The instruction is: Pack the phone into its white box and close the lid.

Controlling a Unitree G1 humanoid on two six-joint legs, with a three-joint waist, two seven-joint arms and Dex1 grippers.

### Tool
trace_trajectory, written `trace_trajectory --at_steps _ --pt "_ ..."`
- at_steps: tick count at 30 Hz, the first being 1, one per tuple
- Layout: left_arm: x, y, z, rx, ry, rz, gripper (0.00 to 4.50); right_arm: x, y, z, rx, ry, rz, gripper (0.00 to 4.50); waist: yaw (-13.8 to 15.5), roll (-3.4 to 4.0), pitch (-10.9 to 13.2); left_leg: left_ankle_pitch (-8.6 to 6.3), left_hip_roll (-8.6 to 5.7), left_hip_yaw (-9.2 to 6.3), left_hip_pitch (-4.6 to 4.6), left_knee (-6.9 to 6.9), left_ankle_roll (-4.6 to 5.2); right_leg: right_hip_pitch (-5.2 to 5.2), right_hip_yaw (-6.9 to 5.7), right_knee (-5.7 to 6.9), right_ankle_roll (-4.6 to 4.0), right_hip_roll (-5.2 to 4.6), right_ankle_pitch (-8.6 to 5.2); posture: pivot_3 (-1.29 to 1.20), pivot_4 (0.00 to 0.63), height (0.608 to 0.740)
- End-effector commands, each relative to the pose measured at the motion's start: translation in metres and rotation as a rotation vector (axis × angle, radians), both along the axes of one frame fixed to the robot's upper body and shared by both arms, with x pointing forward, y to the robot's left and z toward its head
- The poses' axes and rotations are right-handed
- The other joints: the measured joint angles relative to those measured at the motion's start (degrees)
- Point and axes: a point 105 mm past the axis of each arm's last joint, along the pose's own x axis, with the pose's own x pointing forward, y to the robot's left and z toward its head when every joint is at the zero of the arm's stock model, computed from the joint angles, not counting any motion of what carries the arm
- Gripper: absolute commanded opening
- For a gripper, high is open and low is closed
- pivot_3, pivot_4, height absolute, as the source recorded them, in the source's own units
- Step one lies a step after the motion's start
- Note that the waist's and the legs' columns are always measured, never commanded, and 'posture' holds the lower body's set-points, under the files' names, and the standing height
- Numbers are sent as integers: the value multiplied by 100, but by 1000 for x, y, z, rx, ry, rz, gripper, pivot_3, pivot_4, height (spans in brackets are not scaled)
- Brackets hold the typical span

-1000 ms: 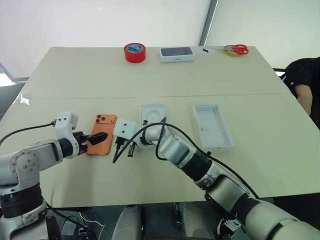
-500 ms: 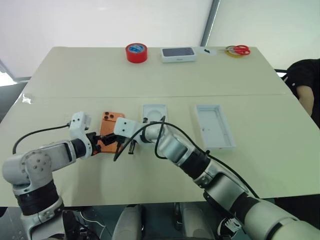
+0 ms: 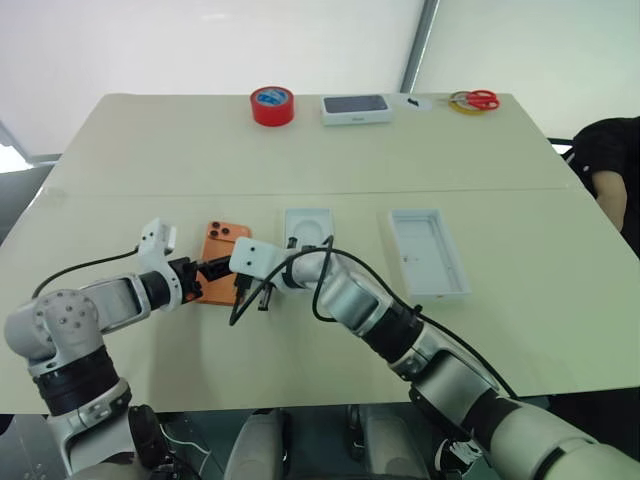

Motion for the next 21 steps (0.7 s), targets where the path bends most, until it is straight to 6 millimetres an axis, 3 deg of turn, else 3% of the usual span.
trace_trajectory --at_steps 1,2,9,12,16,17,21 --pt "-1 8 3 -22 2 15 3589 -5 2 3 8 -12 21 0 -11 0 0 0 0 0 0 0 0 0 0 0 0 0 0 0 150 732" --pt "-1 10 3 -23 9 17 3185 -6 2 2 8 -10 23 0 -11 0 0 0 1 0 0 0 0 -1 0 0 0 0 0 0 150 732" --pt "0 13 -1 -28 40 13 3185 -8 2 2 9 -8 26 0 -22 0 0 -1 2 0 -1 -3 -1 -3 -1 0 0 0 0 0 150 732" --pt "-2 16 0 -33 40 11 2235 -7 -1 5 8 -20 24 0 -22 0 0 -1 2 1 -1 -3 -1 -4 0 -1 0 -1 0 0 150 732" --pt "-5 18 0 -32 41 9 328 -5 -7 13 -3 -73 27 0 1 -4 -3 -1 2 0 -2 -3 -2 -4 -2 -2 0 -4 0 0 150 732" --pt "-6 18 0 -32 41 7 26 -5 -9 17 4 -79 26 0 -8 -5 -3 -1 2 0 0 -3 -2 -1 -2 -2 -1 -6 0 0 150 732" --pt "-8 20 3 -61 25 19 26 -4 -20 41 58 -108 30 0 -27 -4 -3 -1 3 2 2 -7 -3 -5 -2 1 0 -3 0 0 150 732"
